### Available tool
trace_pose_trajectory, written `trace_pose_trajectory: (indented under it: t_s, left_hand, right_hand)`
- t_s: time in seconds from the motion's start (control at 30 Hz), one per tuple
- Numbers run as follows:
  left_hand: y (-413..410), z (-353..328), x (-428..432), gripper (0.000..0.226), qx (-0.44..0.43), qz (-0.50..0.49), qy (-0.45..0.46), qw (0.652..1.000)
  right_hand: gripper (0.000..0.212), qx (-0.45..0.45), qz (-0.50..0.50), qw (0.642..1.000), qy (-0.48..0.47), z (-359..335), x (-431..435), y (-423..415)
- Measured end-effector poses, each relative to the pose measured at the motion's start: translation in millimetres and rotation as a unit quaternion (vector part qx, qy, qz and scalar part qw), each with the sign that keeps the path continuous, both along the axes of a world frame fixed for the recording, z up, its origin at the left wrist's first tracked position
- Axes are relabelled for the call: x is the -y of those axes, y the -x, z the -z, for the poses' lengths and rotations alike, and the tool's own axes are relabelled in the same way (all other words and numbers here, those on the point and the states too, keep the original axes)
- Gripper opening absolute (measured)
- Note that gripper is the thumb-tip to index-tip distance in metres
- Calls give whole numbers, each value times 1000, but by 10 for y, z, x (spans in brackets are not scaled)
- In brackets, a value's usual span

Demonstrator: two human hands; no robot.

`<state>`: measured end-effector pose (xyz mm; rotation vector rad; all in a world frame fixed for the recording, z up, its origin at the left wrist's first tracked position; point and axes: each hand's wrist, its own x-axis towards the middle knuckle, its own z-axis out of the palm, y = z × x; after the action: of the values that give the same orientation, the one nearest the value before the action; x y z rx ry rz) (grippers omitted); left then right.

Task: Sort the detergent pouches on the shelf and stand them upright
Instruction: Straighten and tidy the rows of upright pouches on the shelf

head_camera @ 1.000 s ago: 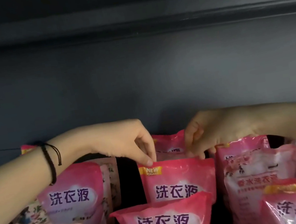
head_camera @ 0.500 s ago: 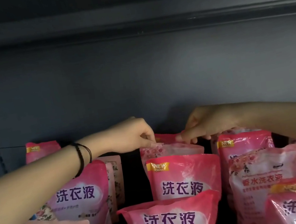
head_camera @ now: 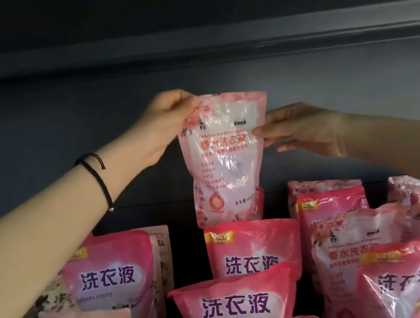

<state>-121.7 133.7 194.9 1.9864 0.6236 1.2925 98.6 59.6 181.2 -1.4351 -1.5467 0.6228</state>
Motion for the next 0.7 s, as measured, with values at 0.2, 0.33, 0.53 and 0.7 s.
trace_pose_trajectory:
  t_s: [0.2, 0.33, 0.53, 0.7]
  left_hand:
    - [159, -67, 169, 16, 63, 11, 27, 998]
    - [294, -119, 355, 4, 180, 42, 80, 980]
    - [330, -100, 719, 12, 224, 103, 136, 960]
    - [254, -31, 1110, 11, 261, 142, 128, 946]
  right_hand:
    - [15, -198, -14, 978, -59, 151, 113, 297]
    - [11, -257, 25, 957, -132, 37, 317, 519]
    - [16, -297, 72, 928, -212, -140, 728, 734]
    - [12, -322, 38, 917, -232, -138, 1101, 732]
